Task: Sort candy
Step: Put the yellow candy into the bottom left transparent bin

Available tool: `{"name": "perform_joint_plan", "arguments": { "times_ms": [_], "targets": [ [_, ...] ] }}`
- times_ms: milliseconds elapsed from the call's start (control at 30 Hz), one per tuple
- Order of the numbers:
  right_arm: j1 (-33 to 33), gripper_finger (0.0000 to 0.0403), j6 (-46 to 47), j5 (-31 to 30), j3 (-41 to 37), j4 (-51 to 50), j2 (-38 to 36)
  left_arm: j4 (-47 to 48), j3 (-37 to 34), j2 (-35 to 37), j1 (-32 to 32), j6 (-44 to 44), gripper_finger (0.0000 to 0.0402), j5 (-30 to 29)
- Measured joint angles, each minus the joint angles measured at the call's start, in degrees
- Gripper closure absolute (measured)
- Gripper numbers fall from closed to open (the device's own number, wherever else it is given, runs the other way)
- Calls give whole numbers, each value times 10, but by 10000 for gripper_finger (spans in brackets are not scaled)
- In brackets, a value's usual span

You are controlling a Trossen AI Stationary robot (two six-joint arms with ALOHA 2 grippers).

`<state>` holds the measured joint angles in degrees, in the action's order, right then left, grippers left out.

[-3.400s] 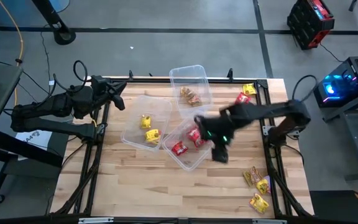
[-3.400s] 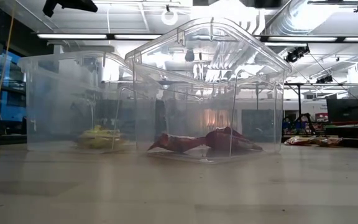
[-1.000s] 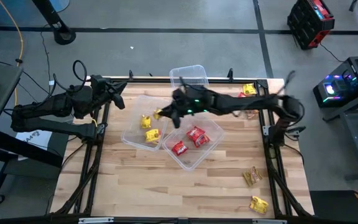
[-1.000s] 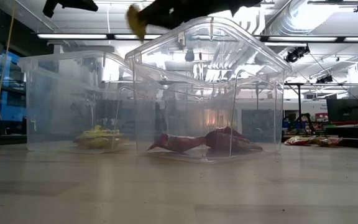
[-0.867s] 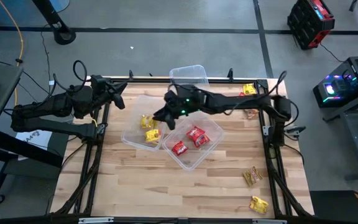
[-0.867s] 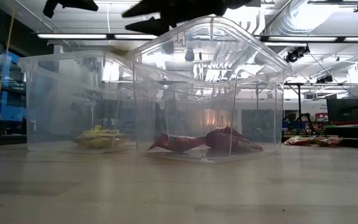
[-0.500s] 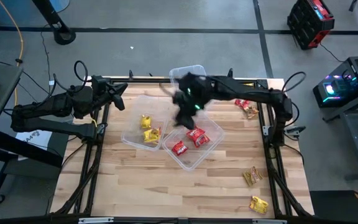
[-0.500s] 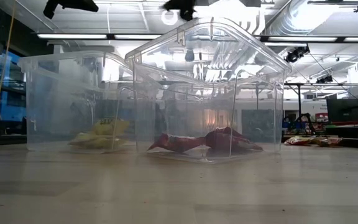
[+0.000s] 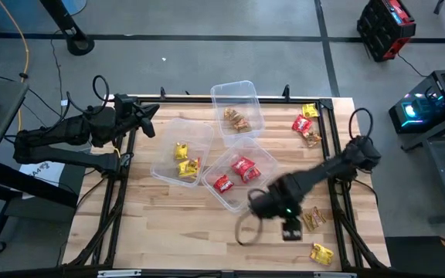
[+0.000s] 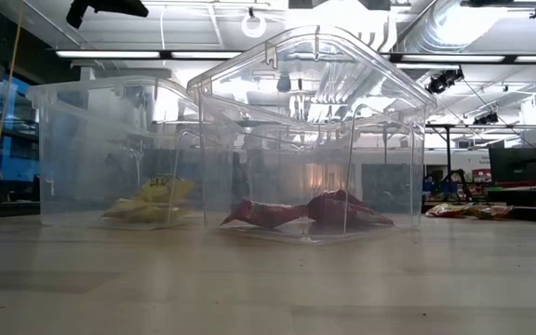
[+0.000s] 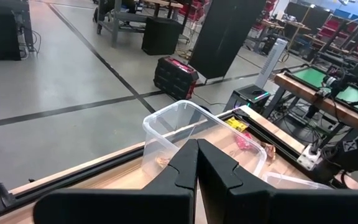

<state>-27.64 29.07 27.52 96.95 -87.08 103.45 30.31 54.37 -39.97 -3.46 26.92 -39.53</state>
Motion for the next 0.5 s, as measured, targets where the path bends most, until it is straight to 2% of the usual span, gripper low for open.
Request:
{"name": "perform_joint_plan", "arguments": {
  "times_ms": [100, 233, 367, 500],
  "targets": [
    [-59, 210, 88, 51, -89, 70, -20, -1, 0, 0, 0, 0, 401, 4],
    [-123, 211, 236, 115, -205, 254, -26, -1, 0, 0, 0, 0, 401, 5],
    [-169, 211, 375, 143, -306, 412, -21, -1, 0, 0, 0, -5, 402, 5],
    [-192, 211, 473, 144, -381, 473, -20, -1, 0, 0, 0, -10, 402, 5]
  ]
}}
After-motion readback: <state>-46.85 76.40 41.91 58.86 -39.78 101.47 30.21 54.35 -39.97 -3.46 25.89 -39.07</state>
